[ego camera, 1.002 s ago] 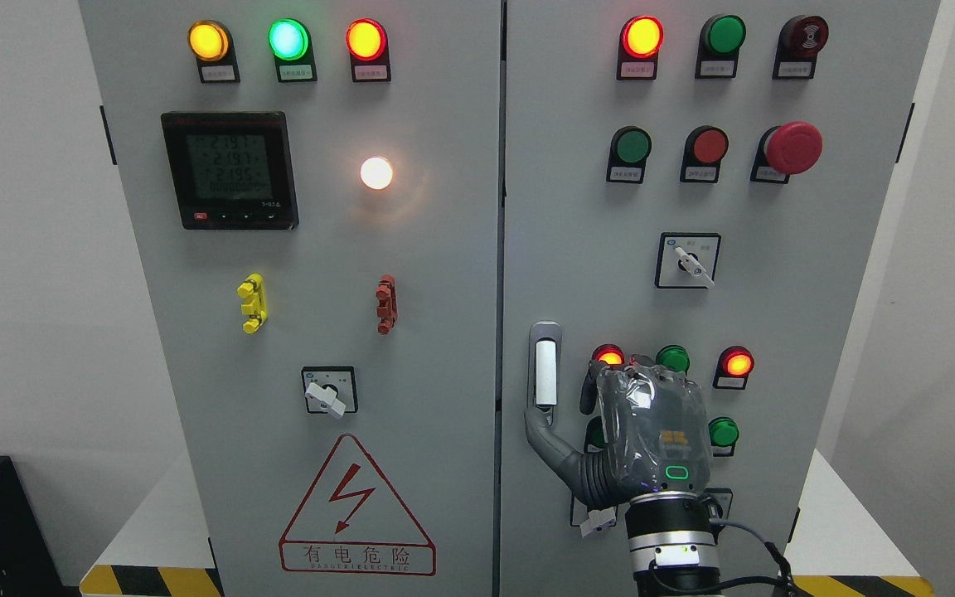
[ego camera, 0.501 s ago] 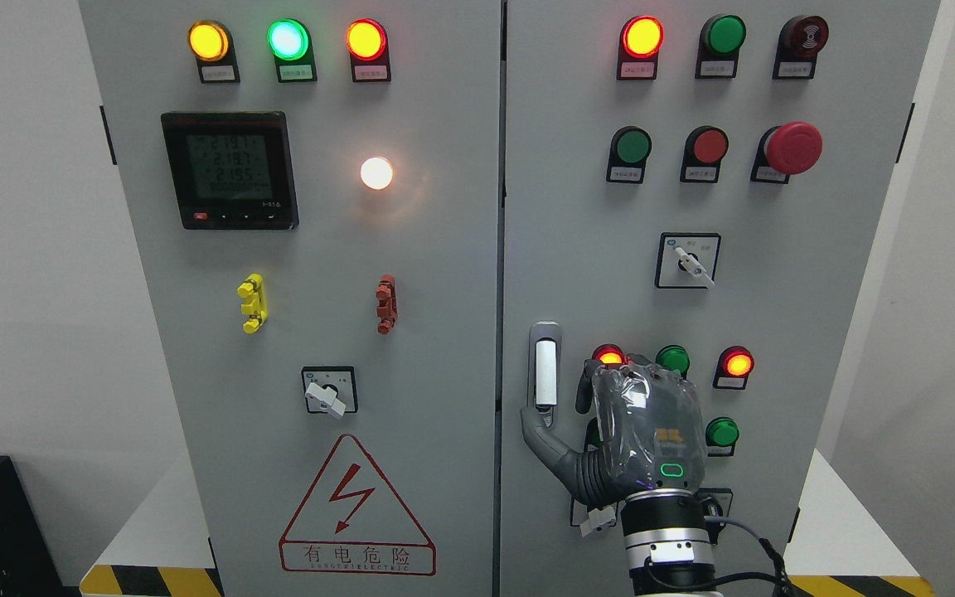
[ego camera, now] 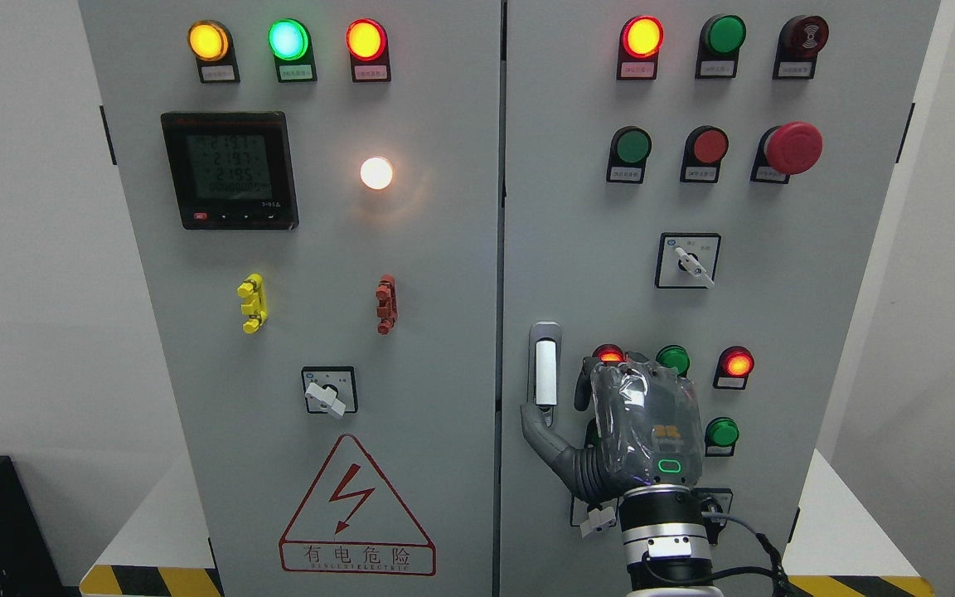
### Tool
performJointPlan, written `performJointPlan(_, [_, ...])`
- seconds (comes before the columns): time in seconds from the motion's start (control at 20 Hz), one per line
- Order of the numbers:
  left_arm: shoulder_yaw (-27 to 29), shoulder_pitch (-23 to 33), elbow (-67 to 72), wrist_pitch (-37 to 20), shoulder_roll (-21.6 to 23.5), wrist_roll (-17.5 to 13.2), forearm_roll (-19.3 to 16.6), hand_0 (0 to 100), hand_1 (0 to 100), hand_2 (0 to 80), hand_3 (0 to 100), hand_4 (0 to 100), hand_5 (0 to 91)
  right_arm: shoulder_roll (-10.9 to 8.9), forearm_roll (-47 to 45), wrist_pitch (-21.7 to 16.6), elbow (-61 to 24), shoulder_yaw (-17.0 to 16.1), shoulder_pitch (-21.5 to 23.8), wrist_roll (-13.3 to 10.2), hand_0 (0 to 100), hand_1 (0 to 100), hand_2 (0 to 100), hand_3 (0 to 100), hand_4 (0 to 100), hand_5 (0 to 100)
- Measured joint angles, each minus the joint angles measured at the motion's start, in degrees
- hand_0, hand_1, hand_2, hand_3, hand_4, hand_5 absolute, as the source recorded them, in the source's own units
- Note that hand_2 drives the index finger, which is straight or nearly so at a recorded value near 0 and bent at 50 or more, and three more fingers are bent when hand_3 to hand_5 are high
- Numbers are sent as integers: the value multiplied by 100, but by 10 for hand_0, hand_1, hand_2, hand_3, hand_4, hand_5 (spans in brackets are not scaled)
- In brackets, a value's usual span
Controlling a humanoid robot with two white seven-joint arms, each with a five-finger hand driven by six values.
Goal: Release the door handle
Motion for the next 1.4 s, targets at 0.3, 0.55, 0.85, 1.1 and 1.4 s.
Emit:
performJointPlan(0.3, [0, 0, 0, 4, 0, 0, 0, 0, 0, 43, 104, 4, 0, 1, -6, 0, 38, -6, -54, 3, 191, 338, 696, 905, 693, 618])
performJointPlan(0.55, [0, 0, 0, 9, -1, 0, 0, 0, 0, 43, 105, 4, 0, 2, -10, 13, 63, -14, -83, 6, 233, 340, 696, 904, 694, 619])
performJointPlan(0.85, [0, 0, 0, 9, -1, 0, 0, 0, 0, 42, 105, 4, 0, 2, -16, 68, 83, -26, -89, 12, 278, 346, 695, 906, 695, 618])
performJointPlan(1.1, [0, 0, 0, 9, -1, 0, 0, 0, 0, 41, 105, 5, 0, 2, -19, 79, 91, -36, -90, 21, 308, 344, 696, 907, 694, 618])
performJointPlan(1.4, [0, 0, 0, 11, -1, 0, 0, 0, 0, 41, 106, 4, 0, 2, -20, 80, 92, -47, -75, 40, 326, 349, 696, 908, 696, 618])
